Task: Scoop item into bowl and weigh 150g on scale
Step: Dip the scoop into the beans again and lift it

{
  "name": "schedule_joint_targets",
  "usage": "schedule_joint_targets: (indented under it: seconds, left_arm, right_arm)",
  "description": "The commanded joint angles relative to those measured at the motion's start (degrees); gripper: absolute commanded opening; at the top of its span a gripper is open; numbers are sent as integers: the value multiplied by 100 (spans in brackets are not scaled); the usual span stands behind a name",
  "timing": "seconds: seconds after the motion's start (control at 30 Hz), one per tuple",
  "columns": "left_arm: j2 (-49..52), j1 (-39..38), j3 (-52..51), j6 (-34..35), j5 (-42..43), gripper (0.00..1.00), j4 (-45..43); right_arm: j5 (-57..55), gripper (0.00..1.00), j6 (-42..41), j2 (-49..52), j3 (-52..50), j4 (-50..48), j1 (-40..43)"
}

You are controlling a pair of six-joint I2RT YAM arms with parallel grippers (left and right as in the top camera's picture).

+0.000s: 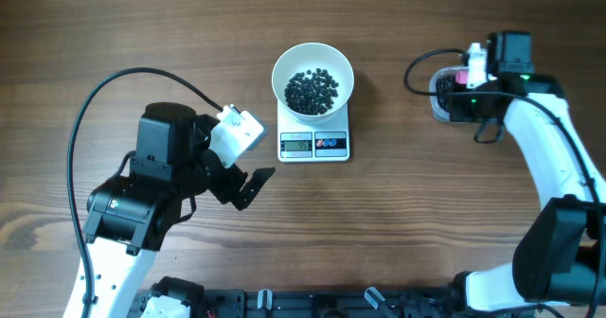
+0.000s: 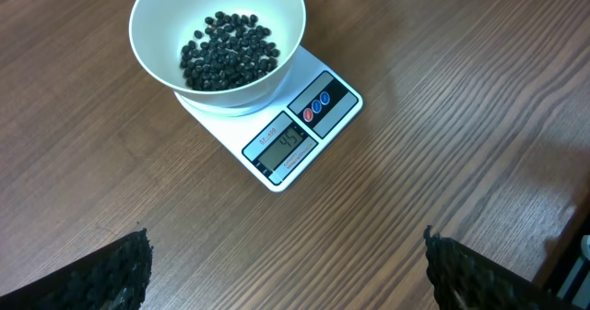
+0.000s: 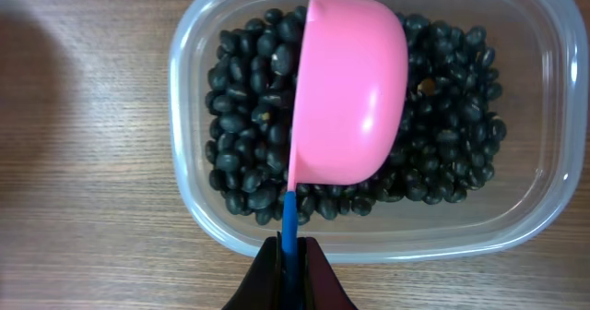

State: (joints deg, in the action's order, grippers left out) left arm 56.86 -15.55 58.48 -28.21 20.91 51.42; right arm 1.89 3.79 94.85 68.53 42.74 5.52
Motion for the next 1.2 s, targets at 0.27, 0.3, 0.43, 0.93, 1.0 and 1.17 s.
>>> schedule_joint_targets:
  seconds: [0.27,0.3,0.43,0.93,1.0,1.17]
  left_arm:
    - [15,42,133,33,50,100,-9]
    - [15,42,133,33,50,100,-9]
    - [15,42,133,33,50,100,-9]
    - [15,42,133,33,50,100,-9]
    - [15,42,133,33,50,100,-9]
    - [15,42,133,33,50,100,-9]
  right_arm:
    - [1408,4,74,85,-4,232,411]
    - [1436,4,74,85,-4,232,411]
    - [1473,4,79,96,-4,315,411]
    - [2249,4,179,752,-42,343,953]
    - [2269,4,179,776,-42,372,1001]
    - [2894,4,188,776,-42,463,1357]
